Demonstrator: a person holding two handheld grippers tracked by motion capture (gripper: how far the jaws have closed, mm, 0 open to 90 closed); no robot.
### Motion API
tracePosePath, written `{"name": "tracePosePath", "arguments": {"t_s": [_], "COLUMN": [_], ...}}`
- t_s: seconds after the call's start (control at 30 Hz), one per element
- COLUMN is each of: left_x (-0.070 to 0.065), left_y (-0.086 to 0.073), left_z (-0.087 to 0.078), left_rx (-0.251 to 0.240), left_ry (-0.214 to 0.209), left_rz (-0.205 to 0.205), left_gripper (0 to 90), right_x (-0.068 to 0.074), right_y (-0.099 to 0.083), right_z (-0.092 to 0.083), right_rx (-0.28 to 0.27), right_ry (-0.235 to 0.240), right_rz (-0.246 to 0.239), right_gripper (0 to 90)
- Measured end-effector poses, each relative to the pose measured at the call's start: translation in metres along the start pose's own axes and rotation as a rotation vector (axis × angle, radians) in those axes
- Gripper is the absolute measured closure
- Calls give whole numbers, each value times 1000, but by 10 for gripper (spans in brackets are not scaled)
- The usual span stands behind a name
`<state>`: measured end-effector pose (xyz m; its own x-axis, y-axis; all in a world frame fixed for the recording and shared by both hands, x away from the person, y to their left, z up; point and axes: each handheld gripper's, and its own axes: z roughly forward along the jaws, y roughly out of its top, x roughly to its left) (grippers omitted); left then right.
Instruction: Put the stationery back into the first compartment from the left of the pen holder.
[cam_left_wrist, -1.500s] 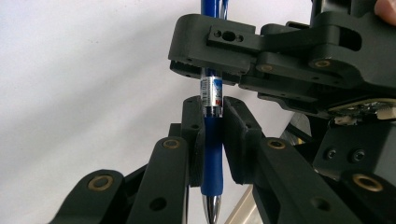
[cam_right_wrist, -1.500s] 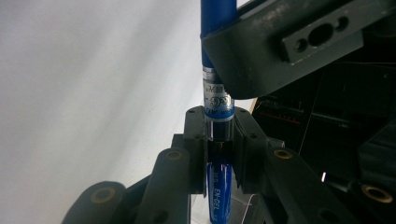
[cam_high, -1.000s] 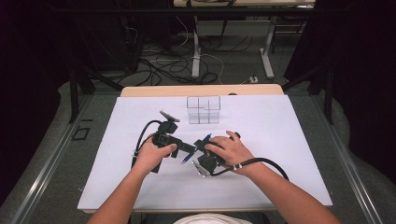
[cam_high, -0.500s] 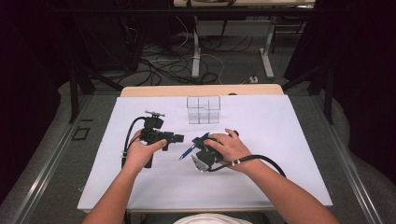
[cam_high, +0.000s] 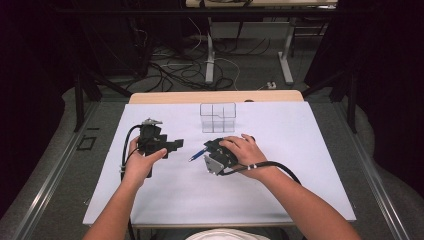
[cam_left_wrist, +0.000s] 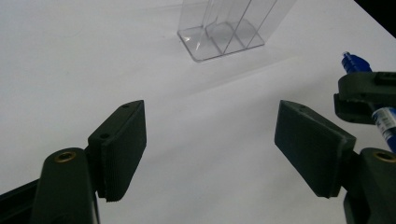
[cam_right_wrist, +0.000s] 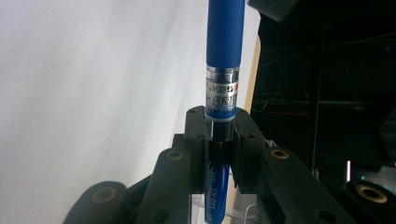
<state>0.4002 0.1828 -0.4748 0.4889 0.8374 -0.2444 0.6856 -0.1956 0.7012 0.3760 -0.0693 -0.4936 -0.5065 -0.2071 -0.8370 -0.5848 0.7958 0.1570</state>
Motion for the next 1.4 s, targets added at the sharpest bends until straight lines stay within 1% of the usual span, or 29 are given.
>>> {"name": "tracePosePath", "arguments": {"t_s": [0.03, 0.07, 0.1, 0.13, 0.17, 0.2, 0.23, 0.27, 0.3, 0.37, 0.4, 0.43, 0.5, 0.6, 0.67, 0.7, 0.73, 0.77, 0.8, 0.83, 0.87, 0.93, 1.0, 1.1, 1.2, 1.23, 1.27, 1.33, 1.4], "left_x": [2, 3, 5, 7, 9, 10, 12, 14, 15, 18, 20, 22, 25, 29, 30, 31, 32, 32, 31, 32, 31, 31, 30, 30, 30, 31, 31, 32, 32], "left_y": [-1, -3, -4, -5, -6, -8, -9, -10, -11, -12, -13, -13, -15, -17, -18, -19, -19, -20, -21, -21, -22, -23, -23, -24, -25, -25, -25, -25, -25], "left_z": [-1, -1, -2, -3, -4, -5, -6, -6, -7, -9, -10, -10, -11, -12, -12, -11, -11, -11, -10, -10, -9, -9, -9, -9, -6, -7, -7, -7, -7], "left_rx": [-3, -9, -12, -16, -21, -26, -34, -45, -50, -60, -60, -63, -68, -75, -85, -89, -89, -100, -105, -100, -100, -102, -94, -91, -108, -100, -95, -100, -93], "left_ry": [8, 9, 7, 10, 20, 30, 41, 56, 68, 94, 106, 114, 118, 117, 124, 126, 130, 137, 145, 146, 148, 155, 159, 169, 175, 177, 175, 176, 175], "left_rz": [3, -7, -9, -6, -2, -6, -5, -4, -8, -9, -11, -18, -25, -26, -36, -36, -32, -32, -28, -14, -5, 24, 39, 45, 36, 41, 36, 32, 37], "left_gripper": [239, 237, 236, 227, 210, 194, 179, 158, 157, 144, 122, 94, 39, 3, 2, 2, 2, 2, 2, 2, 2, 2, 2, 2, 2, 2, 2, 2, 2], "right_x": [-2, -2, -5, -6, -8, -10, -12, -14, -17, -22, -24, -27, -32, -39, -43, -45, -47, -49, -51, -53, -55, -59, -64, -70, -76, -78, -80, -84, -89], "right_y": [-1, -2, -3, -4, -5, -6, -7, -7, -8, -9, -10, -10, -11, -13, -14, -15, -15, -15, -15, -14, -15, -14, -15, -18, -22, -23, -25, -27, -30], "right_z": [1, 2, 3, 4, 4, 6, 7, 7, 10, 12, 14, 14, 18, 23, 26, 27, 29, 30, 32, 34, 35, 38, 41, 47, 53, 55, 57, 60, 65], "right_rx": [1, -5, -6, -9, -3, -14, -14, 2, -14, -6, -11, -1, -7, -15, -15, -17, -18, -13, -20, -22, -18, -25, -22, -19, -14, -13, -14, -11, -22], "right_ry": [1, -13, -6, -10, -6, -24, -28, -18, -29, -19, -27, -28, -27, -29, -34, -34, -37, -38, -44, -46, -48, -54, -59, -66, -72, -75, -77, -78, -80], "right_rz": [12, 30, 40, 67, 81, 100, 116, 142, 155, 195, 214, 234, 269, 366, 419, 441, 473, 481, 513, 539, 545, 596, 634, 707, 777, 796, 821, 874, 928], "right_gripper": [792, 793, 793, 792, 793, 792, 792, 793, 793, 792, 793, 792, 792, 792, 792, 792, 792, 792, 792, 792, 792, 792, 792, 792, 792, 792, 792, 793, 792]}}
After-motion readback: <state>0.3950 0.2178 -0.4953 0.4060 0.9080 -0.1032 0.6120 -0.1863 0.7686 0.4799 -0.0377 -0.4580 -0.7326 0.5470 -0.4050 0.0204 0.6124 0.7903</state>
